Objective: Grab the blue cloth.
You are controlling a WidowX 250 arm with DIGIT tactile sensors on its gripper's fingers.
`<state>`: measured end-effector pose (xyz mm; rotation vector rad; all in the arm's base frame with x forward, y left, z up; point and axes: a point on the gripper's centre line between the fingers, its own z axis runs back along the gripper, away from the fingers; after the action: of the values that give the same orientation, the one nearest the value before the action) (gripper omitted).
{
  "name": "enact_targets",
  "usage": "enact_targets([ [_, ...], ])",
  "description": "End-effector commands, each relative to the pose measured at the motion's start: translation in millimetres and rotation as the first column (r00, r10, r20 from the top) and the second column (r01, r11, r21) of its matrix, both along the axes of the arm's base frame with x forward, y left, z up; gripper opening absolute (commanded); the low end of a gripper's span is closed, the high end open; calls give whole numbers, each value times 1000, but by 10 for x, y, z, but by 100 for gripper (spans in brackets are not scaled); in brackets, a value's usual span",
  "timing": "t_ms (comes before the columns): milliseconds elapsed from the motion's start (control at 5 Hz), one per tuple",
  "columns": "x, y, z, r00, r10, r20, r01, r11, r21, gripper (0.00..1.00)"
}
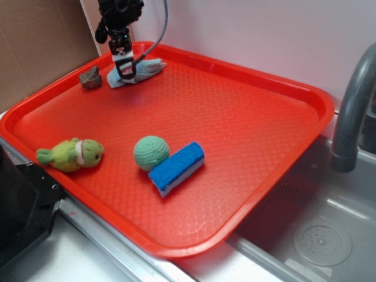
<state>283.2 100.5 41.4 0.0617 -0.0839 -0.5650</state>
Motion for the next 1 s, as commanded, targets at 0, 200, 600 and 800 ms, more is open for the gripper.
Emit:
enact_targets([
  [0,198,47,-213,999,1,-40,-3,999,-37,92],
  [200,184,76,-170,1000,25,-13,-25,999,-27,0],
  [600,32,100,189,996,88,31,-87,996,-28,0],
  [800,-115,-53,493,974,225,24,-225,974,32,0],
])
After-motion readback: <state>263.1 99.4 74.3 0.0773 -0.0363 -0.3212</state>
